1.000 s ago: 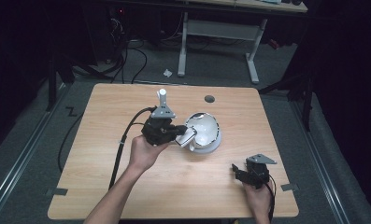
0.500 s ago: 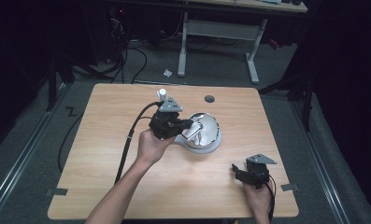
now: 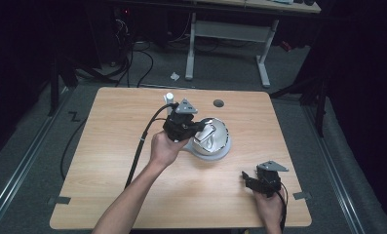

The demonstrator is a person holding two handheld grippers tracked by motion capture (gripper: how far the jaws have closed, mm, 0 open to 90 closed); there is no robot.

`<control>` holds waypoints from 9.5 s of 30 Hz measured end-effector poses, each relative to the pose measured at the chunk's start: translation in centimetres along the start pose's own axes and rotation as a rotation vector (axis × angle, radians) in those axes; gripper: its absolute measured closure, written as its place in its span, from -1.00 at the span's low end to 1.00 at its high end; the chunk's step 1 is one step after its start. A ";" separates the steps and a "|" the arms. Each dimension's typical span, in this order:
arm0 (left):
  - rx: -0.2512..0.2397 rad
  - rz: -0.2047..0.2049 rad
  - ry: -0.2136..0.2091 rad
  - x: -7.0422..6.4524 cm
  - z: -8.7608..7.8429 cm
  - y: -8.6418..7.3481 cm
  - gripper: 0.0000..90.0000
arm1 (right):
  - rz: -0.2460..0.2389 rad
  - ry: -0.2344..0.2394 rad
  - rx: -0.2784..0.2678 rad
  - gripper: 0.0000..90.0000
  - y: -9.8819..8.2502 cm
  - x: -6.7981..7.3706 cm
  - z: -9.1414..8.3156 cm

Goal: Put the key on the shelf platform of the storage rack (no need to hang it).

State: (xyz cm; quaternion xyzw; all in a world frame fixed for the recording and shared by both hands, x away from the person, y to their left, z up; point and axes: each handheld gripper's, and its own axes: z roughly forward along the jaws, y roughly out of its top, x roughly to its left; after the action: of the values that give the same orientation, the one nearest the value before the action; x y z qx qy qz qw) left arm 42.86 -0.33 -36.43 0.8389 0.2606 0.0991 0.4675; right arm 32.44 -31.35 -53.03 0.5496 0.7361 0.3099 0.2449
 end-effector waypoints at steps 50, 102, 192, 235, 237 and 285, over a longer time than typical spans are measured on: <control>0.074 -0.043 0.096 1.8 5.7 -2.4 0.99 | 0.001 0.000 0.000 -0.24 0.0 0.0 0.0; 0.078 -0.090 0.135 2.7 6.8 -3.3 0.51 | -0.005 0.004 0.000 -0.25 0.0 0.0 0.0; -0.067 -0.195 0.227 4.7 -7.1 -10.3 -0.15 | -0.003 0.004 0.000 -0.25 0.0 0.0 0.0; -0.076 -0.274 0.280 4.9 -10.2 -14.9 -0.17 | -0.003 0.004 0.000 -0.25 0.0 0.0 0.0; -0.070 -0.282 0.278 4.9 -10.2 -15.3 -0.17 | -0.003 0.004 0.000 -0.25 0.0 0.0 0.0; 0.043 -0.310 0.306 3.8 -7.3 -21.5 -0.20 | -0.003 0.006 0.000 -0.25 0.0 0.0 0.0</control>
State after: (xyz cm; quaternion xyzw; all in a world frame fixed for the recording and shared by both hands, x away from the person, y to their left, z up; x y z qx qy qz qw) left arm 35.65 16.27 -50.75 0.7738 0.4563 0.1467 0.4141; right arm 32.44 -31.32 -53.03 0.5478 0.7376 0.3110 0.2432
